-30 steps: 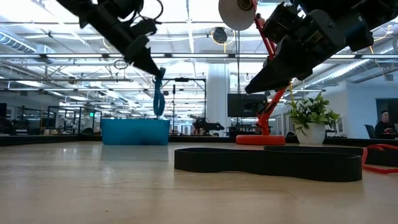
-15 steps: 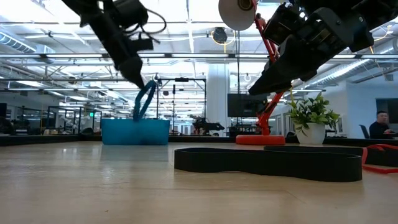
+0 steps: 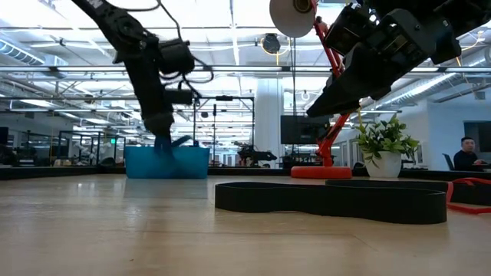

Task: Pick and place rubber bands into bin
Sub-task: Put the blue rubber band into the blue container, then put the red rubber band into the blue container

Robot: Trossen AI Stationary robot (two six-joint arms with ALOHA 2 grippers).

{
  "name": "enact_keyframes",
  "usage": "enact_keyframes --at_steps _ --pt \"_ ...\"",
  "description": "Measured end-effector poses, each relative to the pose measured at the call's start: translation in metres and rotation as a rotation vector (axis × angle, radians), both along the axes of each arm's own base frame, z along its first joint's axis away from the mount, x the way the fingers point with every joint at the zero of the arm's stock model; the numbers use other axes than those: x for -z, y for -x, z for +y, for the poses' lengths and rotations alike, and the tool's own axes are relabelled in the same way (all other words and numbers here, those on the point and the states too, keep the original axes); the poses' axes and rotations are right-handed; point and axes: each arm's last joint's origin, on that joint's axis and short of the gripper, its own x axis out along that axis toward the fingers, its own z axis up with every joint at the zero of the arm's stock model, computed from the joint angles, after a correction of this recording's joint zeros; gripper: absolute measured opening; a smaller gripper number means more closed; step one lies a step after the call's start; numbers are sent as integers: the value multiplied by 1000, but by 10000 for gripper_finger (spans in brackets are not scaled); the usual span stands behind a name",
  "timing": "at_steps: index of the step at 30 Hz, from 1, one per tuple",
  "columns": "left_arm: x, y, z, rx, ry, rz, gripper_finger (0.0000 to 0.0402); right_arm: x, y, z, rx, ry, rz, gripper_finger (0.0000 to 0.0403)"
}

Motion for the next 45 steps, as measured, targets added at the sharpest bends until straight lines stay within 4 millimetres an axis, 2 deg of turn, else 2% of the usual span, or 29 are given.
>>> enact_keyframes --at_steps 7,17,26,32,36,40,45 --pt "14 2 10 -34 18 53 19 0 0 0 -1 -1 1 146" --pt "10 6 15 -110 -150 147 9 -8 3 4 -118 -75 -17 142" --pt "8 8 18 -116 -281 266 48 -23 9 4 -124 -82 -82 143" --pt "8 8 17 -47 -317 340 61 -30 12 4 -127 -85 -106 143" --pt "9 4 12 50 -269 331 62 -30 12 4 -127 -85 -106 143" --pt "12 1 5 149 -123 235 62 -29 12 4 -127 -84 -100 142" --pt "7 -2 5 139 -57 179 63 -29 12 4 -127 -84 -100 140"
